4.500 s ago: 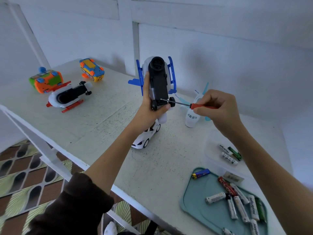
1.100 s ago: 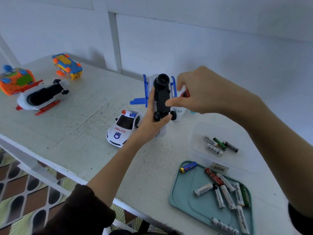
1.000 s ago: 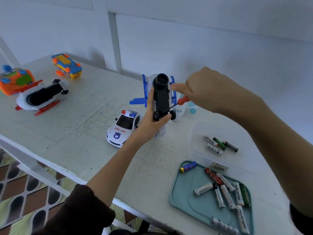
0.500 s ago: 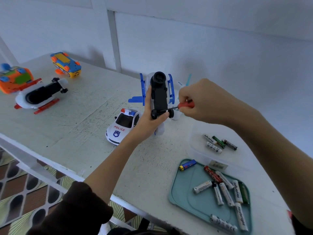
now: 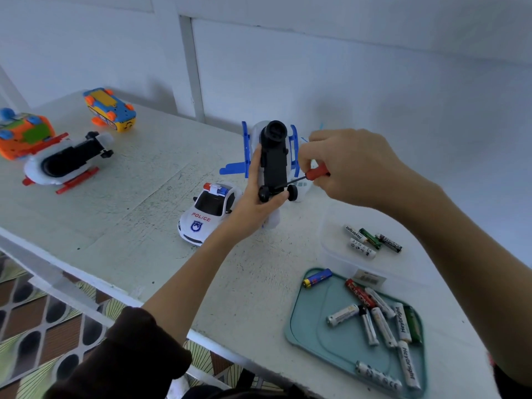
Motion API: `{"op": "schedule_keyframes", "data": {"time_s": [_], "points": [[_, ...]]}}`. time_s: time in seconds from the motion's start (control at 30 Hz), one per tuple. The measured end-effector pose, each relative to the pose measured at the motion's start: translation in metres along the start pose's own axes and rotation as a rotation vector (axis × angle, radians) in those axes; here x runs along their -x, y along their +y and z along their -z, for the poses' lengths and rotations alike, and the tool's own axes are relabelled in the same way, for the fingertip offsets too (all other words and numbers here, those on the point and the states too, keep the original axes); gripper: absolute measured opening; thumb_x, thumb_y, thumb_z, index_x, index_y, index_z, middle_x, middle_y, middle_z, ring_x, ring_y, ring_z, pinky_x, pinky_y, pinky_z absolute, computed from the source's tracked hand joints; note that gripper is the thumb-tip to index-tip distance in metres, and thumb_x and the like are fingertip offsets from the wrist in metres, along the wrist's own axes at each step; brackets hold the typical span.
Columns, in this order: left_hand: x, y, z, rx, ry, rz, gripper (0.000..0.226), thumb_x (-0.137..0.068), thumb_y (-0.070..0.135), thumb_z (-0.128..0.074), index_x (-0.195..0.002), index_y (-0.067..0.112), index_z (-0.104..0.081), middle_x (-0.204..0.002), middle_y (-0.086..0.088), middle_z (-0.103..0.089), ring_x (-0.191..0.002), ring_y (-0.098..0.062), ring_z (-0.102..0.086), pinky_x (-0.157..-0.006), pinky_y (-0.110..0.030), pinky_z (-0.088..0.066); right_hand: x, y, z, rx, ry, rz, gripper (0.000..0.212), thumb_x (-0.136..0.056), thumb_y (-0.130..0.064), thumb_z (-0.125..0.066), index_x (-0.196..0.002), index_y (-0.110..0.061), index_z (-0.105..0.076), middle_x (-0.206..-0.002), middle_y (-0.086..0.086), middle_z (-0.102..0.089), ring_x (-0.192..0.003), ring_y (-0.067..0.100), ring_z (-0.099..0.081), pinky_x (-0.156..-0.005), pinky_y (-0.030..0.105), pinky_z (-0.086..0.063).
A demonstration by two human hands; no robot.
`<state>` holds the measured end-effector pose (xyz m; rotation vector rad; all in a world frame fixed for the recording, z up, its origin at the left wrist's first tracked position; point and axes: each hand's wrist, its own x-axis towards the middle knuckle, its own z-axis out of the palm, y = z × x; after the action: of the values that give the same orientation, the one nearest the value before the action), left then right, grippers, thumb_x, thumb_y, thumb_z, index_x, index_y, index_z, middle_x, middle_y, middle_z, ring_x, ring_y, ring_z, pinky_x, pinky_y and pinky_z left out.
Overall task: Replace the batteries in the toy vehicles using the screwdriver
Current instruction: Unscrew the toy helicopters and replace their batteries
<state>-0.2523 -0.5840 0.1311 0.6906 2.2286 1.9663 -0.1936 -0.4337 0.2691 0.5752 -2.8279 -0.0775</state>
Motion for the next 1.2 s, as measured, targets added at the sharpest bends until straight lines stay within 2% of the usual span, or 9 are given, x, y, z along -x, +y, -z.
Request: {"op": "schedule_keyframes", "data": {"time_s": [0.07,0.2,0.5,0.7,0.83,0.93,1.0,1.1,1.2], "points": [[0.001,-0.001,0.003,0.004,0.0,0.013,0.083,-0.095,0.006,-0.052,-0.139,0.048,0.004,-0.129,0.051,-0.021,-0.121,0.021,-0.036,-0.096,-0.004,-0.034,0.006,0.006,-0.008,-0.091,-0.003,-0.03,0.008,-0.084,-0.018,-0.056,-0.085,-0.026,-0.054,-0.083,-0.013,-0.047,-0.079,0.016,-0.045,-0.061,0.025,-0.029],[0.003,0.0,0.006,0.007,-0.012,0.032,0.085,-0.096,0.003,-0.05,-0.141,0.045,0.008,-0.114,0.065,-0.021,-0.112,0.026,-0.04,-0.089,-0.001,-0.036,0.02,0.015,-0.019,-0.224,0.051,-0.096,0.007,-0.082,-0.02,-0.062,-0.081,-0.024,-0.056,-0.084,-0.009,-0.059,-0.079,0.015,-0.05,-0.055,0.02,-0.029],[0.004,-0.002,0.005,-0.007,-0.019,0.048,0.088,-0.095,-0.001,-0.049,-0.146,0.039,0.01,-0.125,0.049,-0.017,-0.111,0.027,-0.039,-0.091,0.0,-0.036,0.024,0.018,-0.024,-0.241,0.037,-0.069,0.02,-0.083,-0.016,-0.062,-0.07,-0.023,-0.048,-0.077,-0.009,-0.057,-0.071,0.012,-0.043,-0.053,0.017,-0.025],[0.003,-0.003,0.005,-0.009,-0.002,0.046,0.085,-0.096,0.001,-0.048,-0.143,0.043,0.01,-0.117,0.058,-0.021,-0.109,0.028,-0.04,-0.088,0.001,-0.035,0.026,0.018,-0.038,-0.274,-0.007,-0.078,0.017,-0.085,-0.014,-0.058,-0.075,-0.018,-0.045,-0.075,-0.006,-0.057,-0.071,0.019,-0.049,-0.055,0.023,-0.034],[0.001,-0.003,0.005,0.001,0.038,0.044,0.085,-0.096,0.002,-0.048,-0.14,0.047,0.009,-0.123,0.052,-0.015,-0.109,0.031,-0.035,-0.087,0.005,-0.032,0.033,0.006,-0.052,-0.168,-0.029,-0.044,0.018,-0.095,-0.019,-0.044,-0.085,-0.022,-0.029,-0.071,-0.012,-0.037,-0.06,0.012,-0.036,-0.049,0.02,-0.024],[0.001,-0.002,0.005,0.011,0.057,0.041,0.085,-0.096,0.001,-0.048,-0.144,0.041,0.01,-0.124,0.046,-0.016,-0.102,0.035,-0.035,-0.082,0.007,-0.031,0.038,0.002,-0.063,-0.156,0.027,-0.066,0.001,-0.096,-0.02,-0.04,-0.097,-0.019,-0.041,-0.082,-0.005,-0.043,-0.062,0.02,-0.041,-0.046,0.022,-0.024],[0.0,-0.003,0.006,0.014,0.074,0.041,0.086,-0.095,0.001,-0.049,-0.147,0.037,0.009,-0.126,0.042,-0.019,-0.1,0.035,-0.037,-0.082,0.004,-0.033,0.042,-0.001,-0.076,-0.173,0.079,-0.066,0.009,-0.096,-0.018,-0.042,-0.103,-0.014,-0.045,-0.082,0.001,-0.052,-0.056,0.024,-0.042,-0.045,0.023,-0.029],[0.0,-0.002,0.005,0.029,0.113,0.027,0.089,-0.092,-0.001,-0.054,-0.144,0.041,0.005,-0.142,0.023,-0.026,-0.101,0.027,-0.045,-0.079,0.003,-0.037,0.046,-0.004,-0.094,-0.196,0.193,-0.034,0.011,-0.088,-0.018,-0.045,-0.091,-0.018,-0.034,-0.069,0.005,-0.055,-0.036,0.021,-0.036,-0.032,0.029,-0.035],[0.001,-0.002,0.005,0.047,0.126,0.015,0.093,-0.09,-0.003,-0.058,-0.141,0.045,0.004,-0.153,0.006,-0.026,-0.106,0.015,-0.052,-0.079,0.0,-0.04,0.047,-0.002,-0.106,-0.196,0.262,-0.011,0.007,-0.089,-0.022,-0.038,-0.088,-0.017,-0.034,-0.069,0.004,-0.055,-0.031,0.019,-0.035,-0.027,0.029,-0.033]]}}
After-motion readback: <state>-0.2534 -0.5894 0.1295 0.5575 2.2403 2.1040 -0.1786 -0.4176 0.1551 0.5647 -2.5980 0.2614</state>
